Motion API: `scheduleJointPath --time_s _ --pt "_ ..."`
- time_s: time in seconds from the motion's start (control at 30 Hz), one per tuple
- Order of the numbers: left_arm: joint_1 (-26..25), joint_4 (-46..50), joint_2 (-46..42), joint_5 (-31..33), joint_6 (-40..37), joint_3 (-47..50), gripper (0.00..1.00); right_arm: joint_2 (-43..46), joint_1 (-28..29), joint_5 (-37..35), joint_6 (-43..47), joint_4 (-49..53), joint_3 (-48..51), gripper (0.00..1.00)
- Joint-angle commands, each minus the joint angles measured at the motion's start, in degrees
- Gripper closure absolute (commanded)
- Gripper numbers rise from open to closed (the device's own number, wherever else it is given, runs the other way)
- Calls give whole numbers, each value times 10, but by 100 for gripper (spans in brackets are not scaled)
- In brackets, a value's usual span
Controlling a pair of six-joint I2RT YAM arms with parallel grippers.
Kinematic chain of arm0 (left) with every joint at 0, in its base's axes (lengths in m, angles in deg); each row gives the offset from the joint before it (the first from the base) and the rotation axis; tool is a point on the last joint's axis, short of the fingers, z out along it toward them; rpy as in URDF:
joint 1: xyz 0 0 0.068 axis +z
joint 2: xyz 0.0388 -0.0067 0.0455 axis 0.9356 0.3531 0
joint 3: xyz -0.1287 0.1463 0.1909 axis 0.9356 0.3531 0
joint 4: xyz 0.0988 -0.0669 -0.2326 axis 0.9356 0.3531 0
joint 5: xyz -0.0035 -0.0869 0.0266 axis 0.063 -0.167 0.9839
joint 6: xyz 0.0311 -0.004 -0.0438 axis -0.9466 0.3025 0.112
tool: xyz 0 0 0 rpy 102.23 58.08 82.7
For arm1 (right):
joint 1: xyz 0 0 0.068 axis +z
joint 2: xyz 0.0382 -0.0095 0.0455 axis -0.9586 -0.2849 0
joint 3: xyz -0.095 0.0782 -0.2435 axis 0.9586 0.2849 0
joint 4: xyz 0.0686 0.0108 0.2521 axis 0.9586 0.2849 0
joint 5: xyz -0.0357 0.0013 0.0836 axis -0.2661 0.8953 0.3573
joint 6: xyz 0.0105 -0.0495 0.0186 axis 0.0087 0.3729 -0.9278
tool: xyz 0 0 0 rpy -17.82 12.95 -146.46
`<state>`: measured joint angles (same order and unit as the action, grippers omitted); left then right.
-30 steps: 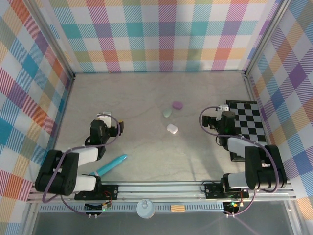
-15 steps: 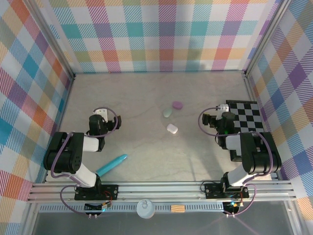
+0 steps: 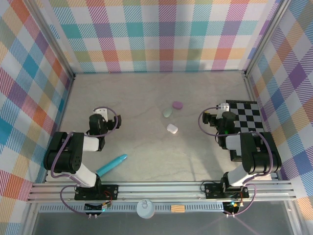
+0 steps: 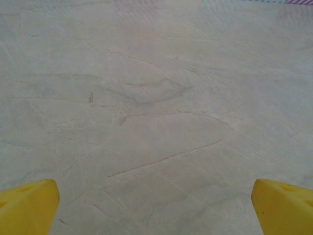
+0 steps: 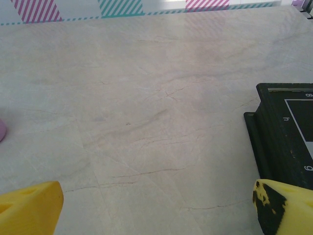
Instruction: Insert wireless bluetooth earbuds into charging case
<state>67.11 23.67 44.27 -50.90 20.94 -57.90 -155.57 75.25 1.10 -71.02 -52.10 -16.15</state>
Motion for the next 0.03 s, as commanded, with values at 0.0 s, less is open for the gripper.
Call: scheduleJointPath --time_s 0.0 --pt "-4 -10 -1 5 4 -10 0 7 -4 -5 -8 -45 18 1"
